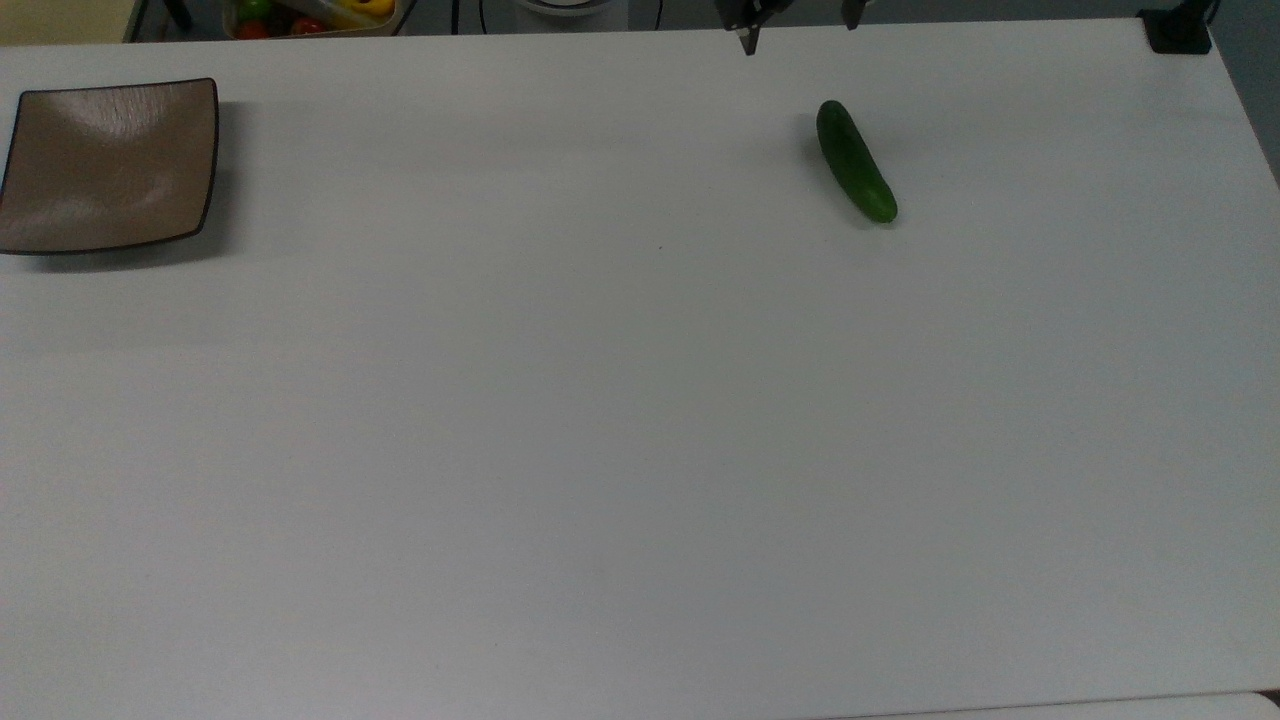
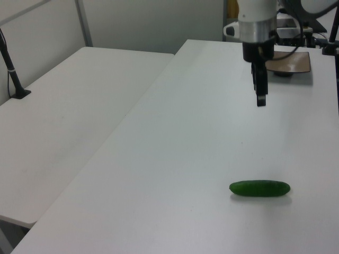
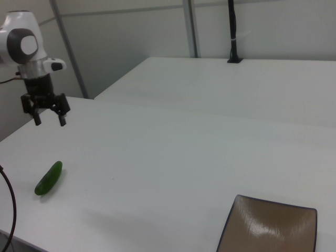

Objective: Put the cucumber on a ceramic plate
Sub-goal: 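Move the open gripper over the green cucumber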

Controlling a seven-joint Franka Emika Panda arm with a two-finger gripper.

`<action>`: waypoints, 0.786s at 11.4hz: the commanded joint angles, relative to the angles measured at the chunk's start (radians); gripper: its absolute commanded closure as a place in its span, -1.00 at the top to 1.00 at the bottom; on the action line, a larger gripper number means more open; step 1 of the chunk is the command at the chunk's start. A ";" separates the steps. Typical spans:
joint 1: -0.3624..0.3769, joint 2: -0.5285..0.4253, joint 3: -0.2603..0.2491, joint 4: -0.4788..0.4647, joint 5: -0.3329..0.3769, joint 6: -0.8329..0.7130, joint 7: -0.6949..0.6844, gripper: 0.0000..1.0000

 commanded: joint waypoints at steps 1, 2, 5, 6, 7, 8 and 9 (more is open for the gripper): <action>0.113 0.048 -0.013 0.009 0.014 0.022 0.133 1.00; 0.139 0.078 -0.013 0.008 0.016 0.052 0.184 1.00; 0.176 0.157 -0.013 -0.033 0.019 0.175 0.239 1.00; 0.178 0.189 -0.011 -0.041 0.020 0.210 0.239 1.00; 0.183 0.215 -0.011 -0.051 0.022 0.245 0.239 1.00; 0.183 0.229 -0.011 -0.067 0.024 0.297 0.239 1.00; 0.183 0.243 -0.009 -0.086 0.024 0.346 0.241 1.00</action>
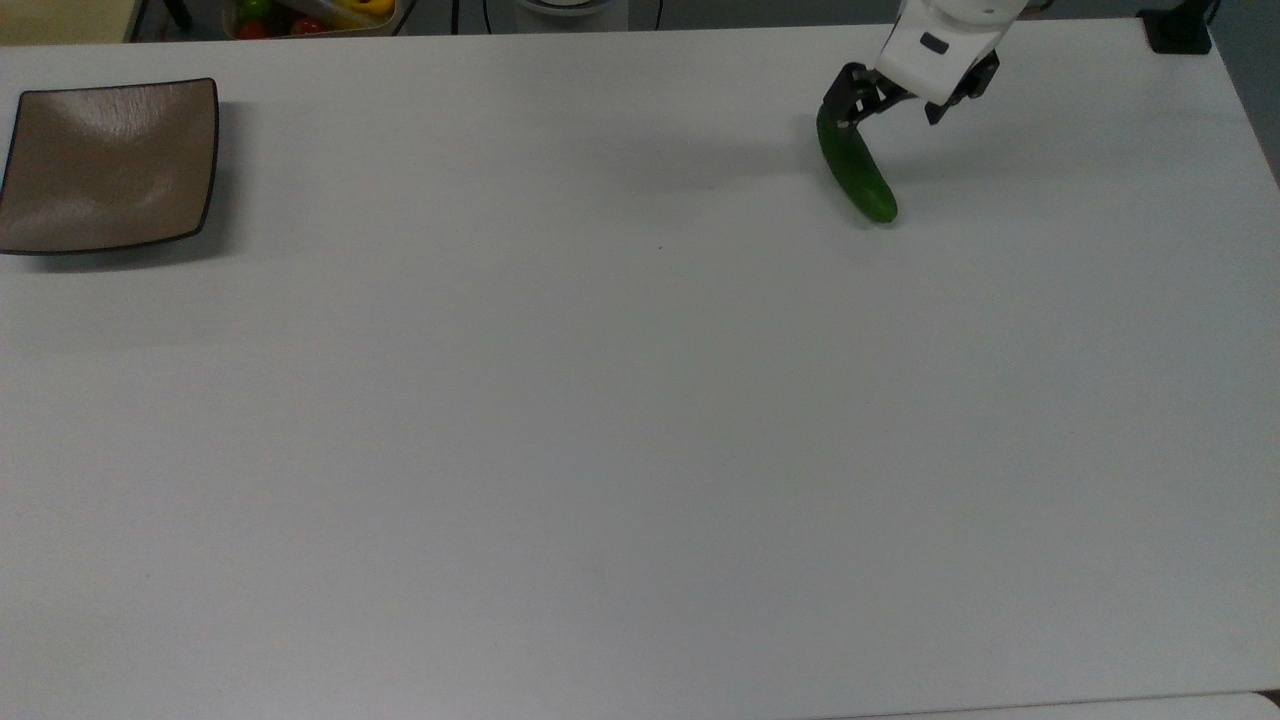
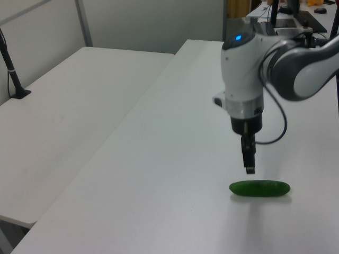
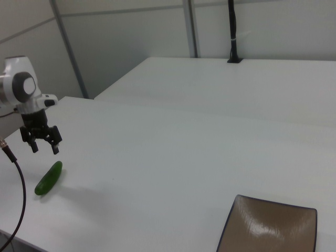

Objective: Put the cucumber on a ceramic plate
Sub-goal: 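Move the open gripper over the green cucumber, then lower the gripper and close it around the cucumber's middle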

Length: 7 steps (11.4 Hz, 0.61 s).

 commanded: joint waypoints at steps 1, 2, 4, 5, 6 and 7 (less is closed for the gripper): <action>0.015 0.042 -0.011 -0.043 0.023 0.127 0.039 1.00; 0.015 0.057 -0.011 -0.044 0.023 0.141 0.042 1.00; 0.015 0.073 0.006 -0.066 0.020 0.158 0.041 1.00; 0.006 0.074 0.030 -0.087 0.010 0.159 0.041 1.00; 0.008 0.074 0.034 -0.103 0.009 0.159 0.039 1.00; 0.009 0.074 0.034 -0.118 0.008 0.159 0.038 1.00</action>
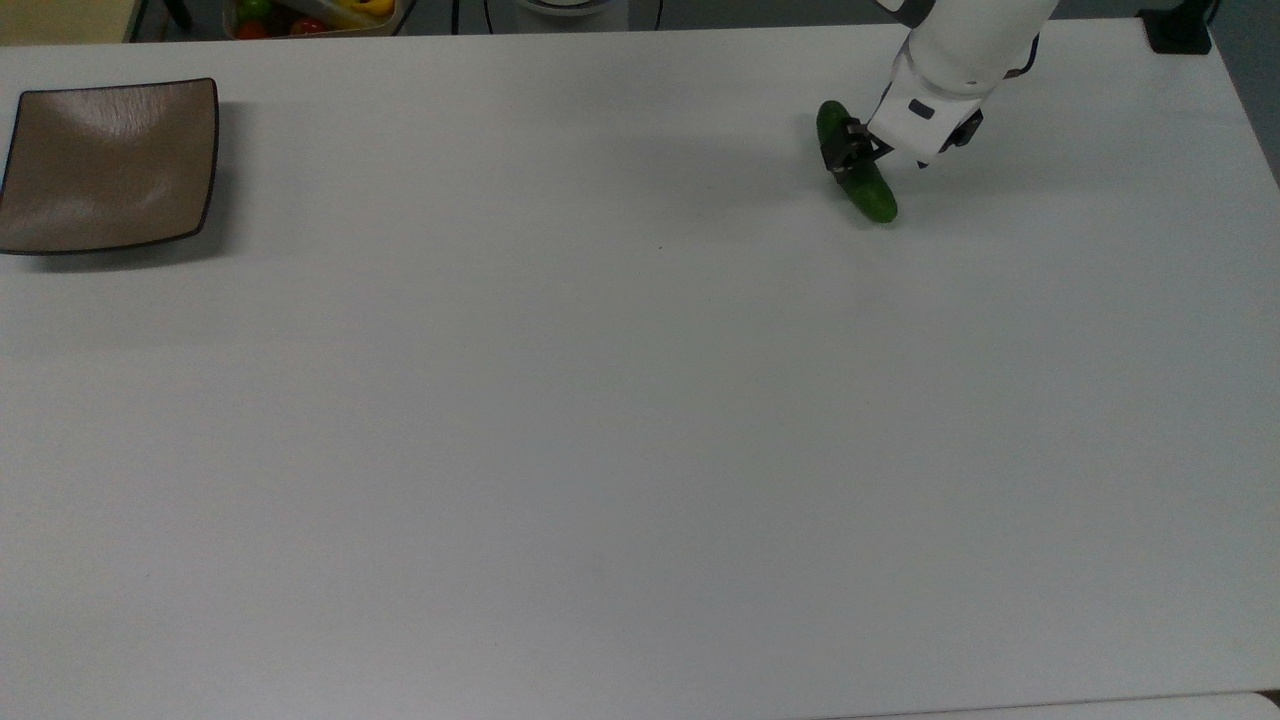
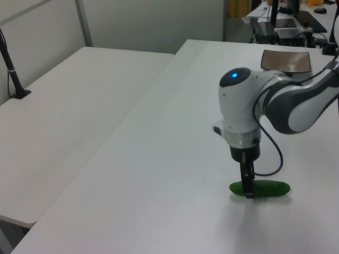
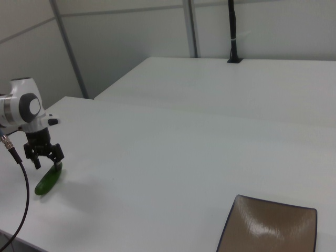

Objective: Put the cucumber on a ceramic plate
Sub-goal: 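Lower the gripper and close it around the cucumber's middle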

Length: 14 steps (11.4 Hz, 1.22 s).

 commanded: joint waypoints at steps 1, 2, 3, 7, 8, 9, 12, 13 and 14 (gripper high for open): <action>0.005 -0.006 0.009 -0.056 0.008 0.031 0.014 1.00; 0.005 0.002 0.009 -0.065 0.006 0.031 0.012 1.00; 0.005 0.005 0.009 -0.071 0.002 0.032 0.012 1.00; 0.000 0.020 0.010 -0.076 -0.001 0.034 0.004 0.27; -0.002 0.022 0.010 -0.076 -0.001 0.033 0.001 -0.17; -0.002 0.022 0.010 -0.076 -0.001 0.032 -0.002 -0.49; -0.003 0.020 0.015 -0.075 -0.001 0.019 -0.040 -1.00; -0.005 0.014 0.015 -0.076 -0.003 0.011 -0.046 -1.00; -0.012 0.005 0.015 -0.073 -0.003 -0.006 -0.048 -1.00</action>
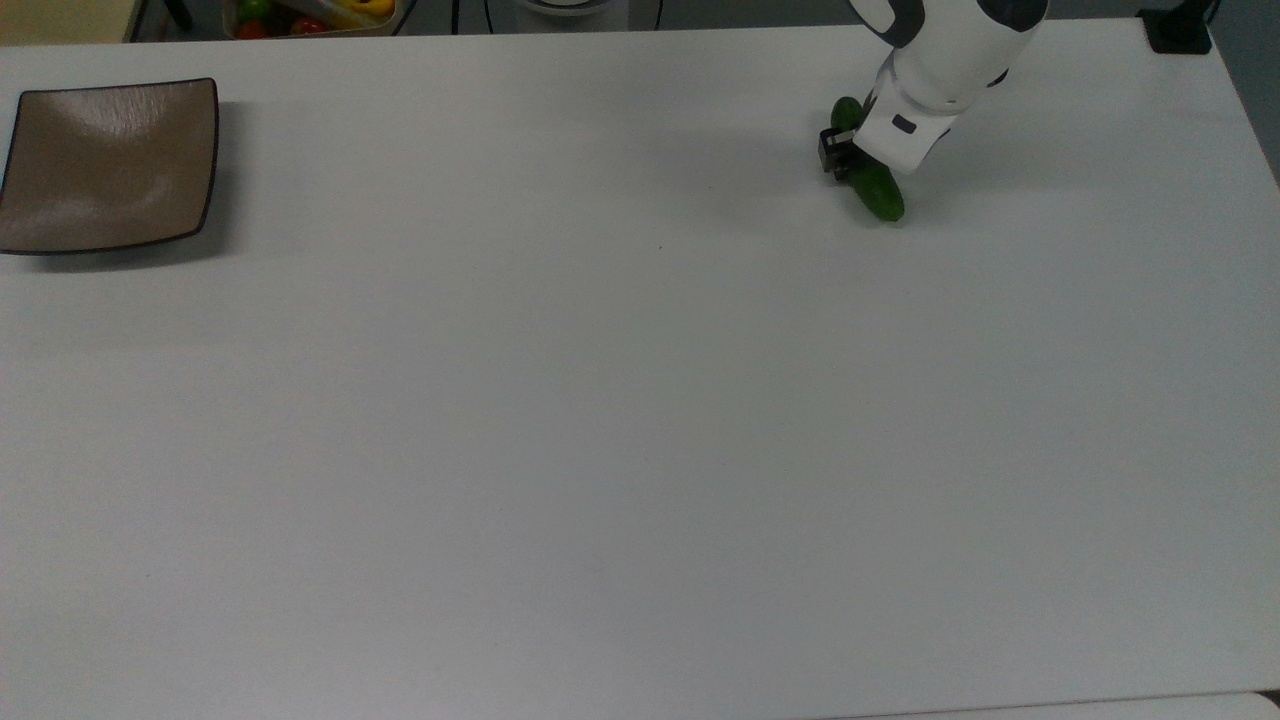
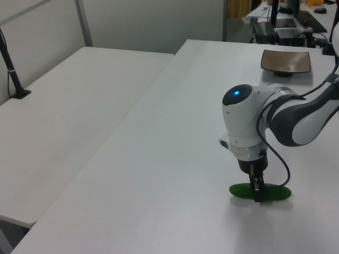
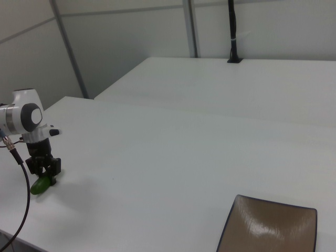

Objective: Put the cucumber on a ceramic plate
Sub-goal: 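Lower the gripper and close it around the cucumber's middle, then lift the cucumber and carry it to the brown square plate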

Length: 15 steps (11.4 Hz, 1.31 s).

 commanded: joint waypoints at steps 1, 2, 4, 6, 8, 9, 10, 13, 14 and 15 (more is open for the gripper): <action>-0.021 -0.038 0.006 -0.016 0.000 -0.027 -0.029 -1.00; -0.034 -0.072 0.006 -0.015 0.000 -0.054 -0.031 -1.00; -0.078 -0.145 0.006 -0.013 0.001 -0.105 -0.043 -1.00; -0.132 -0.232 0.006 -0.012 0.006 -0.166 -0.078 -1.00; -0.193 -0.326 0.001 -0.007 0.015 -0.249 -0.138 -1.00; -0.225 -0.366 -0.003 -0.006 0.017 -0.287 -0.172 -1.00; -0.260 -0.403 -0.006 -0.005 0.017 -0.312 -0.205 -1.00; -0.323 -0.483 -0.049 -0.005 0.017 -0.392 -0.319 -1.00; -0.340 -0.501 -0.070 -0.005 0.017 -0.407 -0.360 -1.00; -0.357 -0.509 -0.090 -0.004 0.018 -0.410 -0.383 -1.00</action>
